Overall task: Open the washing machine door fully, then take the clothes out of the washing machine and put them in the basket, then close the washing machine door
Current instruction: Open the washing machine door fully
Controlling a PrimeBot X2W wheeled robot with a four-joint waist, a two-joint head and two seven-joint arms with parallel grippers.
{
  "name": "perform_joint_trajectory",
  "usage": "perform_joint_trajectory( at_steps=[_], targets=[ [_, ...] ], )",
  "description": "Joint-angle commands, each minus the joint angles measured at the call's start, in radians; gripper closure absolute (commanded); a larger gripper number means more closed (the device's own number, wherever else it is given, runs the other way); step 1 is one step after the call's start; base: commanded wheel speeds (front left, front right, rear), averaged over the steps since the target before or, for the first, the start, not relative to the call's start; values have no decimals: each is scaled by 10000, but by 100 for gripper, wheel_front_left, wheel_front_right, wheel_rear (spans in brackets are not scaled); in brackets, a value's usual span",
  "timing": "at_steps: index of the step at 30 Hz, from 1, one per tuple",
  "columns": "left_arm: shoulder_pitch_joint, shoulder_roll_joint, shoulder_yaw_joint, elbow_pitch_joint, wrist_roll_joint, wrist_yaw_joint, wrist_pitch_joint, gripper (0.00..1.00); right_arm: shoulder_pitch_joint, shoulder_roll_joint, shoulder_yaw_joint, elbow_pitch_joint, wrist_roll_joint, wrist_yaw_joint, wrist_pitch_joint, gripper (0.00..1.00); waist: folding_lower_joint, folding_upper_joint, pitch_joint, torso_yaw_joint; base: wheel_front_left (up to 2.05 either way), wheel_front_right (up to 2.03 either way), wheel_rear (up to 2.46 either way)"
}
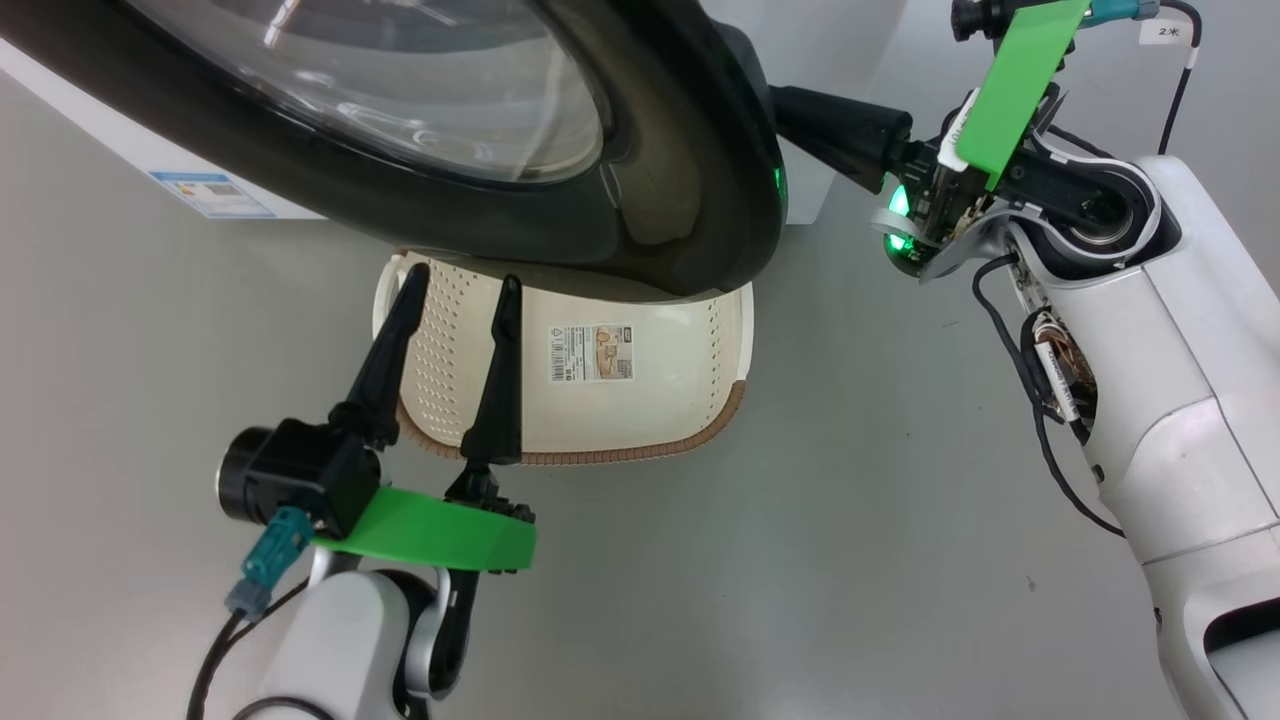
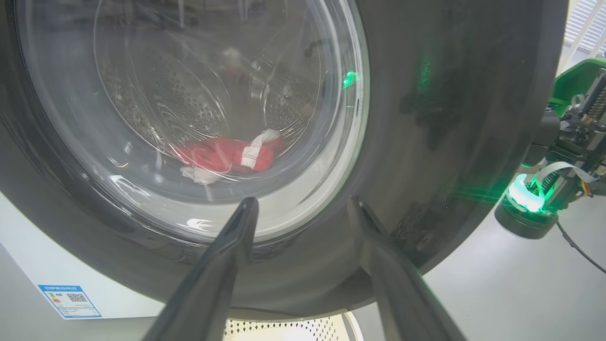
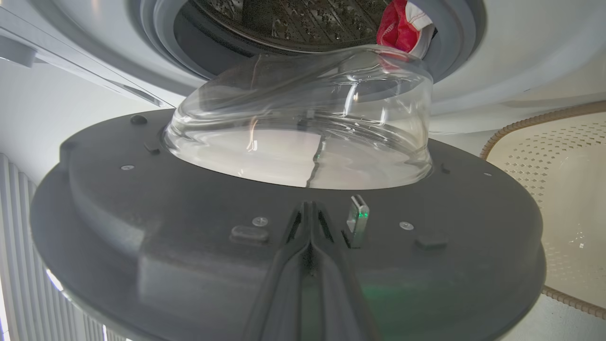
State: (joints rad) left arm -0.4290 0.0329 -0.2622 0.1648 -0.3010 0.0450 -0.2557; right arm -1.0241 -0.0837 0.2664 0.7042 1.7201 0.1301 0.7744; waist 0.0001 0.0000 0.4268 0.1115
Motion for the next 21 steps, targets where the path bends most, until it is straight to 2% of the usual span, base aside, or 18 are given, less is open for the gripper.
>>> perform_joint_trajectory(
  at_steps=[1, 4, 5, 6, 7, 17, 18, 21],
  targets=[
    [130, 173, 328, -240, 35, 24, -61, 0, 205, 294, 111, -279, -111, 6, -32, 100, 0, 0, 45, -29, 0, 0, 0],
    [91, 173, 346, -232, 34, -1, -61, 0, 227, 298, 249, -268, -359, 6, -255, 100, 0, 0, 118, -77, 0, 0, 0],
    [80, 173, 360, -241, -33, -17, -61, 0, 241, 290, 284, -289, -473, 6, -359, 85, 0, 0, 135, -95, 0, 0, 0],
    [72, 173, 378, -248, -69, -18, -61, 0, 264, 281, 286, -307, -566, 6, -490, 31, 0, 0, 146, -113, 0, 0, 0],
    [68, 173, 394, -248, -75, -12, -61, 0, 290, 266, 279, -348, -660, 6, -631, 0, 0, 0, 151, -133, 0, 0, 0],
    [52, 173, 524, -226, -141, 79, -61, 0, 816, -192, 2, -1352, -1614, 6, -2247, 0, 0, 0, 109, -282, 0, 0, 0],
    [61, 173, 547, -224, -163, 96, -61, 0, 1036, -409, 5, -1774, -2083, 6, -2884, 0, 0, 0, 96, -317, 0, 0, 0],
    [94, 173, 591, -210, -192, 125, -61, 0, 1440, -741, 135, -2298, -2876, 6, -3912, 0, 0, 0, 49, -376, 0, 0, 0]
  ],
)
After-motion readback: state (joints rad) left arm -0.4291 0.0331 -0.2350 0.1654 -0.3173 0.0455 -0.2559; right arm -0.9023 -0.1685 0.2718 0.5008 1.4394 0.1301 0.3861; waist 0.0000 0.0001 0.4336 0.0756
